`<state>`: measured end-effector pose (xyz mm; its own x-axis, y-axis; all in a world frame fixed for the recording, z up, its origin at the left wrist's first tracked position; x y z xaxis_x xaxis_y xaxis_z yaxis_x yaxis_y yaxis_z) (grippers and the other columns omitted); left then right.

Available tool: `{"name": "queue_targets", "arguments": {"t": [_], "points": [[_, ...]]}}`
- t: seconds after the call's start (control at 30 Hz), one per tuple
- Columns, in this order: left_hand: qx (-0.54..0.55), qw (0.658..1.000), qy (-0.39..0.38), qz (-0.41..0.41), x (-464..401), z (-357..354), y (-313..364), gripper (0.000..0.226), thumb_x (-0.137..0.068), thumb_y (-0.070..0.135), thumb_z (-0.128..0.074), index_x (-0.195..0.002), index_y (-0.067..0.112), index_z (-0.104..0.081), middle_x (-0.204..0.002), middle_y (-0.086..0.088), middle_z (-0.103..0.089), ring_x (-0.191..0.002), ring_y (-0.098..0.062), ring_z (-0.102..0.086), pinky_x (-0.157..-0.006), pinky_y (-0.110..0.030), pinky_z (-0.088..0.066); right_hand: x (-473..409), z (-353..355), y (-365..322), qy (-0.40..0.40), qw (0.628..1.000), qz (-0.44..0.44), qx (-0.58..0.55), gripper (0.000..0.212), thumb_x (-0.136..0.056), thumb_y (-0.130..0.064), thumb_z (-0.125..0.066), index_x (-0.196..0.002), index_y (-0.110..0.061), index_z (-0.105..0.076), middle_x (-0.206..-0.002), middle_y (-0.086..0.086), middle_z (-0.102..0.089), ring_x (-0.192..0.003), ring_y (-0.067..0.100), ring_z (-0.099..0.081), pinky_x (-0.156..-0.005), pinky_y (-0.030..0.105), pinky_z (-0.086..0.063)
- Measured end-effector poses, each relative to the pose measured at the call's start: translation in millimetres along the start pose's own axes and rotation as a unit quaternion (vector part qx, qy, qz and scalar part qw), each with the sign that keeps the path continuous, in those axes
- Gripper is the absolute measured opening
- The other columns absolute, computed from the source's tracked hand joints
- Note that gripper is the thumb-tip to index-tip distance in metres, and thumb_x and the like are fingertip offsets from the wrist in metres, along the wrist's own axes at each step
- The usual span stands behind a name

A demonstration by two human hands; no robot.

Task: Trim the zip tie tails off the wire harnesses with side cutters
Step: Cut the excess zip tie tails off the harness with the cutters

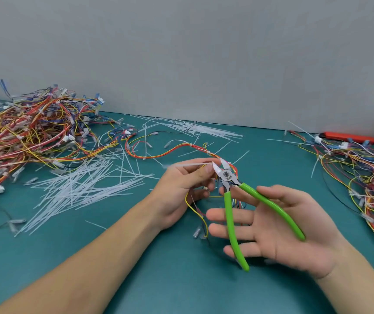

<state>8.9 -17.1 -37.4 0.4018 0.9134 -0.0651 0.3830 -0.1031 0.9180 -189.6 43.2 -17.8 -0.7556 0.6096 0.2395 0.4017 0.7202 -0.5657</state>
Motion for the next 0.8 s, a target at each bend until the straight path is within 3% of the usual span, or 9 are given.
{"name": "queue_targets", "arguments": {"t": [0.13,0.23,0.4,0.8], "points": [[0.019,1.0,0.001,-0.002,-1.3,2.1,-0.7,0.02,-0.086,0.031,-0.073,-0.103,0.023,-0.08,-0.087,0.003,-0.073,-0.069,-0.008,-0.061,-0.062,-0.02,-0.049,2.6,2.0,-3.4,0.002,1.0,-0.008,0.011,0.04,-0.098,-0.029,-0.055,-0.128,-0.008,-0.069,-0.142,0.032,-0.056,-0.127,0.046,-0.058,-0.111,0.071,-0.032],[0.009,1.0,-0.005,0.001,-0.8,1.3,-1.3,0.022,-0.084,0.031,-0.074,-0.103,0.022,-0.08,-0.09,0.003,-0.074,-0.068,-0.008,-0.06,-0.064,-0.019,-0.05,5.5,2.1,-4.0,-0.01,1.0,-0.015,0.007,0.042,-0.098,-0.028,-0.056,-0.133,-0.008,-0.064,-0.14,0.033,-0.056,-0.124,0.046,-0.059,-0.109,0.077,-0.029],[0.002,1.0,-0.012,0.005,-0.9,1.7,-0.5,0.02,-0.084,0.029,-0.076,-0.099,0.016,-0.079,-0.088,0.002,-0.073,-0.066,-0.007,-0.059,-0.065,-0.017,-0.052,4.2,1.5,-4.0,-0.01,1.0,-0.011,-0.003,0.049,-0.096,-0.028,-0.057,-0.142,-0.012,-0.049,-0.135,0.031,-0.06,-0.113,0.043,-0.065,-0.096,0.067,-0.048],[0.015,1.0,0.005,0.01,-1.1,2.8,-1.2,0.021,-0.088,0.024,-0.071,-0.105,0.012,-0.077,-0.087,-0.001,-0.072,-0.065,-0.008,-0.063,-0.065,-0.018,-0.054,3.4,9.4,-5.4,0.007,1.0,-0.019,0.01,0.065,-0.092,-0.028,-0.063,-0.151,-0.021,-0.035,-0.131,0.028,-0.064,-0.108,0.041,-0.069,-0.091,0.064,-0.053]]}}
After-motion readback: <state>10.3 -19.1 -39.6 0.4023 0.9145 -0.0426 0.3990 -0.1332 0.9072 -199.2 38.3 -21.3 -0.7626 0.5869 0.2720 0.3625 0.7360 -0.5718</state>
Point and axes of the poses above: each hand's wrist, its own x-axis away from the middle knuckle, its own z-axis out of the back of the hand, y = z × x, the point moved 2 cm from there along -x, towards the middle knuckle
